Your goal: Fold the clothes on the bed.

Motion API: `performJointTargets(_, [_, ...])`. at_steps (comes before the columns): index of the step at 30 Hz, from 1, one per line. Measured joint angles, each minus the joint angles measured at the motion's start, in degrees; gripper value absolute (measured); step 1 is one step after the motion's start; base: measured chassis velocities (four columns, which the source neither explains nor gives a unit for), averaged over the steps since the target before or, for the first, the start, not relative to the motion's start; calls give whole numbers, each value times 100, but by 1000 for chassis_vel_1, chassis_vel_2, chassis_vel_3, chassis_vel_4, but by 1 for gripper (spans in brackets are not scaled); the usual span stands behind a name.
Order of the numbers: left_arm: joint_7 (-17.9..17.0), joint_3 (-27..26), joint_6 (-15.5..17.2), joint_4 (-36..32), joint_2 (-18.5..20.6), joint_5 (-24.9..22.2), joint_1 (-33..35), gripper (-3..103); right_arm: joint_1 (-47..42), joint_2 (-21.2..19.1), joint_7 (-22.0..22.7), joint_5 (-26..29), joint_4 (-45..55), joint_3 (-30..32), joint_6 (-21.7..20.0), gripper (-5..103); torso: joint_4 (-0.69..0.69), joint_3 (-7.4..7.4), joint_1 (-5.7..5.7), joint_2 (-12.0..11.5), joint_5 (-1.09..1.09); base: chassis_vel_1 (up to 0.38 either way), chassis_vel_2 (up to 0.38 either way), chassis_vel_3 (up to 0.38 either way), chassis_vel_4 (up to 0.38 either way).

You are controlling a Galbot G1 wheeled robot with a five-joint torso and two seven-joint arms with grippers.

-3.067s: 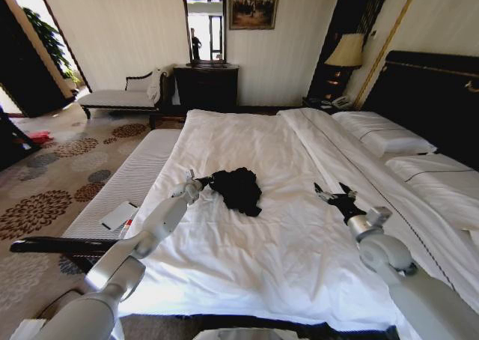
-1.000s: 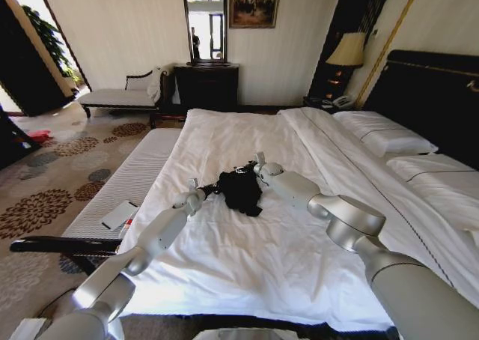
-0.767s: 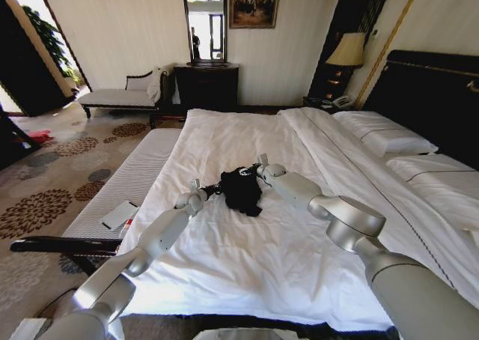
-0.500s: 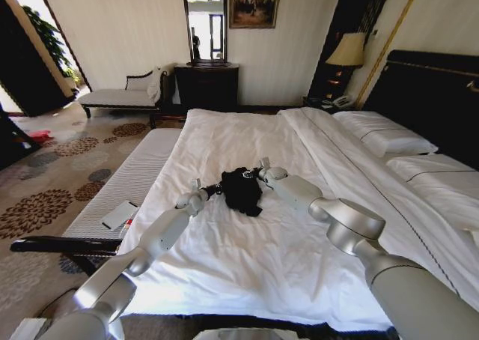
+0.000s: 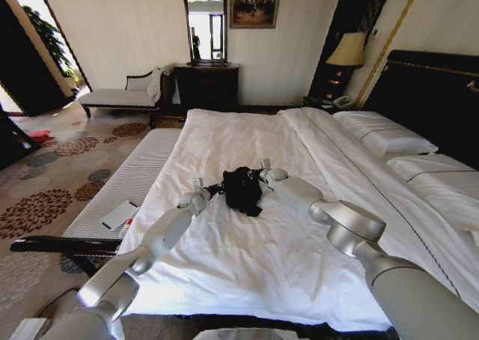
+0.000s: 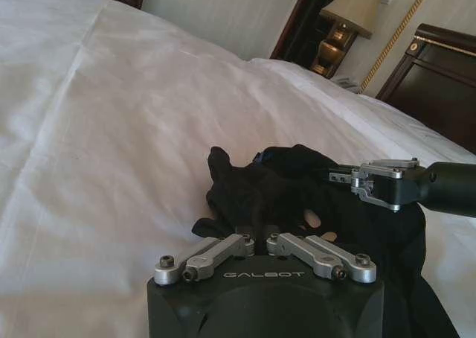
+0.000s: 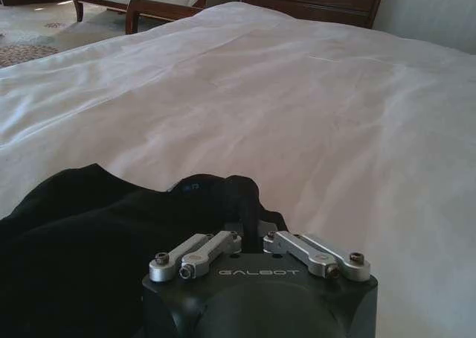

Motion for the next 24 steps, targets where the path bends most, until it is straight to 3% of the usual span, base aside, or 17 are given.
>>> performJointTargets(4, [-24, -22, 0, -40, 34, -1, 2, 2, -18, 4, 38, 0, 52, 0, 21, 1, 0, 0, 0, 0, 0, 0, 0, 0, 0])
performJointTargets(16, [-139, -98, 0, -379, 241, -58, 22, 2, -141, -196, 402, 80, 710, 214, 24, 1, 0, 0, 0, 0, 0, 0, 0, 0, 0])
performJointTargets(23, [-356, -102, -61, -919, 592, -235, -45, 2, -167, -817, 627, 45, 1694, 302, 53, 1, 1, 0, 0, 0, 1, 0, 0, 0, 0])
performJointTargets(24, [-443, -108, -67, -1115, 704, -290, -77, 2, -189, -1090, 732, 46, 2002, 391, 62, 1, 0, 0, 0, 0, 1, 0, 0, 0, 0])
